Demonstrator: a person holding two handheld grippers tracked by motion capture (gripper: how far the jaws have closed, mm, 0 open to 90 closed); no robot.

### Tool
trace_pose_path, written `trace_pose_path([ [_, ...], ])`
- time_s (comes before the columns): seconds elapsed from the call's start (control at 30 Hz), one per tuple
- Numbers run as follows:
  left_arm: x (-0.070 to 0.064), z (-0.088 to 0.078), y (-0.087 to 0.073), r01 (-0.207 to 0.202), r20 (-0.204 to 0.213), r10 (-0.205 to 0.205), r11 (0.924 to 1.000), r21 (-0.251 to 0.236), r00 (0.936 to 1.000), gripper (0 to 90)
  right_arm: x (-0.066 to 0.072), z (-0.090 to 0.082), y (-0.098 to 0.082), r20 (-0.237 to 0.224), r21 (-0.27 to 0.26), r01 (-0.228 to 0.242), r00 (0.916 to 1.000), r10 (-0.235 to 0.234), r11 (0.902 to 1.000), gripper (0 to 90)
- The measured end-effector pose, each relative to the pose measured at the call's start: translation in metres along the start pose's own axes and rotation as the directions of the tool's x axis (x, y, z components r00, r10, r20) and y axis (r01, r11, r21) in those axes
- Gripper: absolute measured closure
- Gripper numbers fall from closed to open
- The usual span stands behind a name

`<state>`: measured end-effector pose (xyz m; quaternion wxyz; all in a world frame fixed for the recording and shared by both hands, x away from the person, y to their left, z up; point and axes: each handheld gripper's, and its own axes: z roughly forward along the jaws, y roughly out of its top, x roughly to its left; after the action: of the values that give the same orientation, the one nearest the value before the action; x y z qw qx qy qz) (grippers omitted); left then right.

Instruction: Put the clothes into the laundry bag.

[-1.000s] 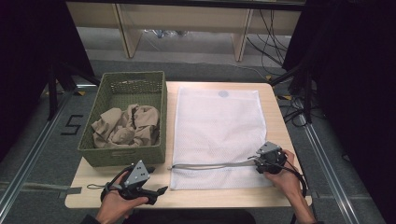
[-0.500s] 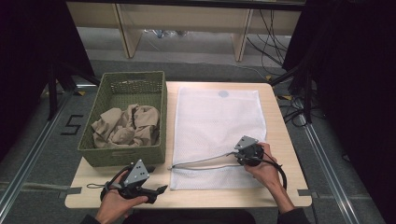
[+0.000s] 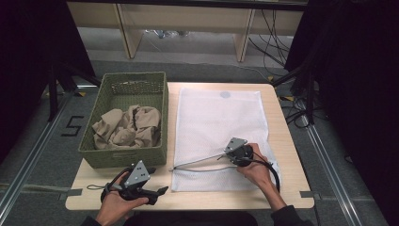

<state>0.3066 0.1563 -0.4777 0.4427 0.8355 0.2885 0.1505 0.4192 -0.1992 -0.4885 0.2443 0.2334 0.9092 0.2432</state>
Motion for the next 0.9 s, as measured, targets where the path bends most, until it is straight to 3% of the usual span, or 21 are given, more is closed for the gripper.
trace_pose_path([
  [0.13, 0.001, -0.003, 0.001, -0.026, -0.015, 0.027, 0.9992, 0.030, 0.9995, 23.2, -0.003, -0.003, 0.001, -0.017, -0.017, -0.005, 0.9998, 0.005, 0.9998, 88.5],
  [0.17, 0.001, -0.002, 0.001, -0.019, -0.008, 0.019, 0.9997, 0.013, 0.9998, 23.2, -0.001, -0.005, 0.001, -0.010, -0.019, -0.031, 0.9995, 0.031, 0.9993, 89.0],
  [0.23, 0.000, -0.001, 0.001, 0.012, -0.001, -0.012, 0.9998, -0.012, 0.9999, 23.7, -0.003, -0.008, 0.002, -0.005, -0.033, -0.027, 0.9996, 0.027, 0.9991, 89.1],
  [0.3, 0.000, -0.004, 0.002, 0.000, -0.014, 0.000, 1.0000, -0.007, 0.9999, 23.8, -0.005, -0.011, 0.004, -0.009, -0.045, -0.042, 0.9991, 0.042, 0.9981, 89.2],
  [0.33, 0.002, -0.006, 0.004, -0.014, -0.019, 0.014, 0.9999, 0.003, 0.9997, 23.8, -0.007, -0.013, 0.005, -0.003, -0.065, -0.016, 0.9999, 0.016, 0.9977, 89.4],
  [0.37, 0.002, -0.005, 0.005, 0.005, -0.015, -0.006, 0.9995, -0.030, 0.9999, 23.8, -0.007, -0.015, 0.006, 0.001, -0.070, -0.031, 0.9995, 0.032, 0.9971, 89.5],
  [0.4, 0.005, -0.008, 0.008, -0.006, -0.026, 0.005, 0.9998, -0.020, 0.9996, 23.8, -0.008, -0.018, 0.007, -0.005, -0.074, -0.029, 0.9996, 0.029, 0.9969, 89.5],
  [0.53, 0.012, -0.019, 0.018, 0.028, -0.077, -0.033, 0.9972, -0.069, 0.9965, 24.0, -0.011, -0.023, 0.011, 0.002, -0.093, -0.034, 0.9994, 0.034, 0.9951, 89.4],
  [0.6, 0.019, -0.028, 0.024, 0.004, -0.123, -0.013, 0.9973, -0.073, 0.9923, 24.3, -0.014, -0.025, 0.013, 0.003, -0.099, -0.041, 0.9991, 0.042, 0.9942, 89.4],
  [0.77, 0.043, -0.053, 0.043, 0.047, -0.201, -0.066, 0.9940, -0.099, 0.9774, 23.4, -0.020, -0.032, 0.018, 0.004, -0.115, -0.044, 0.9990, 0.045, 0.9924, 89.5],
  [0.83, 0.055, -0.059, 0.052, 0.082, -0.204, -0.104, 0.9903, -0.112, 0.9734, 21.3, -0.024, -0.036, 0.021, 0.006, -0.124, -0.035, 0.9993, 0.036, 0.9916, 89.5],
  [0.9, 0.069, -0.063, 0.062, 0.081, -0.193, -0.105, 0.9888, -0.125, 0.9755, 20.0, -0.025, -0.038, 0.024, 0.009, -0.133, -0.050, 0.9986, 0.052, 0.9898, 89.5],
])
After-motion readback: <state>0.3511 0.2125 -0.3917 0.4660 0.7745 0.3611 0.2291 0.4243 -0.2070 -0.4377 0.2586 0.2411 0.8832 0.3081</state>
